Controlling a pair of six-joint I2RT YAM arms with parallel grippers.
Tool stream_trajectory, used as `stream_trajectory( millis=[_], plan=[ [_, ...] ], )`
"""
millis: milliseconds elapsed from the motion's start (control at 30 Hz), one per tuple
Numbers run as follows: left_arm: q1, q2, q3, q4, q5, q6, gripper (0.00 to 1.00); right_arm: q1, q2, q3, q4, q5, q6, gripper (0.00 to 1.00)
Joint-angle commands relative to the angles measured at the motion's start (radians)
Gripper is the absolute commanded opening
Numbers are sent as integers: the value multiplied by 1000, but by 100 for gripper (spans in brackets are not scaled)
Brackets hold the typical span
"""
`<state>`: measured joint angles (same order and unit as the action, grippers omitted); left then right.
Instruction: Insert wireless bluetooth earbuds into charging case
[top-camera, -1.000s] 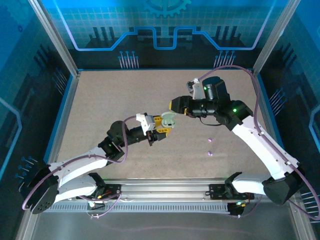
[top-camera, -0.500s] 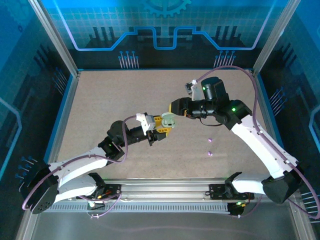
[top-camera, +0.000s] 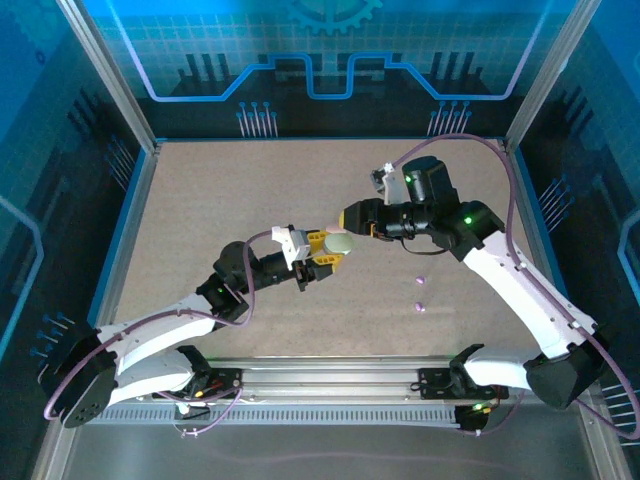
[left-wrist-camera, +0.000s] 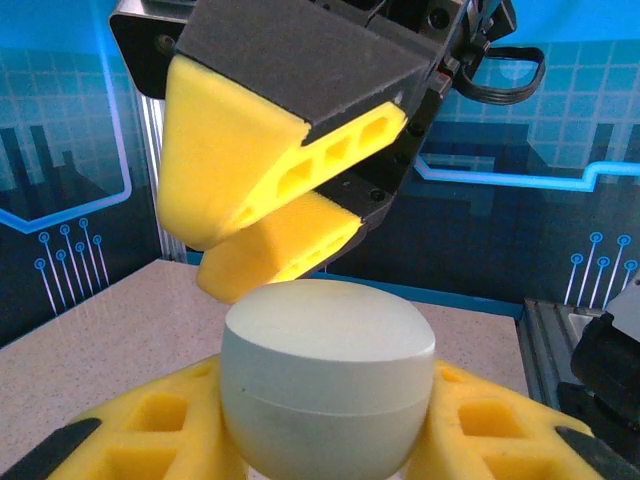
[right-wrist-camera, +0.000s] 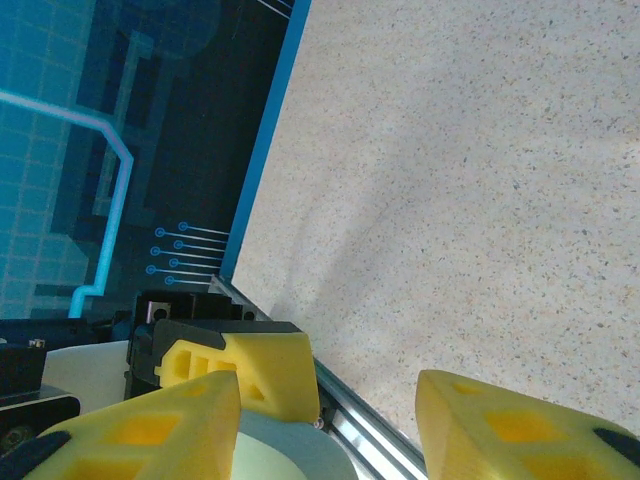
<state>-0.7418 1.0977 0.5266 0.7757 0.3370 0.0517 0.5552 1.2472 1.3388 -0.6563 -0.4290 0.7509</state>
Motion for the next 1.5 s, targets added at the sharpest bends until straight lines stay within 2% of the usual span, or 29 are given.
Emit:
stream_trajectory(
  millis=[0,167,333,400,533,633,833,1000,1167,1233,1400,1467],
  plan=[
    [-7,0,35,51,-10,-8,26,-8,-19,-15,-20,-27,-19,51],
    [-7,-2,39,58,-15,-9,26,-13,-37,-21,-25,-33,-41,51],
    [-7,-9,41,71,-15,-20,26,-55,-112,-86,57,-57,-11,52],
    [-7,-14,43,77,-16,-25,26,-88,-148,-141,139,-121,35,52],
    [-7,-20,48,85,-11,-32,26,-146,-163,-246,367,-336,176,52],
    [-7,-20,55,93,-9,-38,26,-134,-125,-218,351,-412,164,53],
    [-7,-18,54,112,-15,-41,26,-106,-64,-191,289,-463,136,52],
    [-7,-19,51,123,-32,-38,26,-89,-57,-225,378,-553,171,50],
    [-7,-18,45,123,-40,-31,26,-74,-53,-228,386,-608,168,48],
    [-7,-18,42,123,-41,-30,26,-74,-53,-230,385,-609,168,46],
    [-8,-21,51,97,-18,-27,26,-77,-44,-227,378,-565,167,25],
    [-7,-21,58,72,-9,-23,29,-78,-39,-228,382,-552,169,20]
  ],
)
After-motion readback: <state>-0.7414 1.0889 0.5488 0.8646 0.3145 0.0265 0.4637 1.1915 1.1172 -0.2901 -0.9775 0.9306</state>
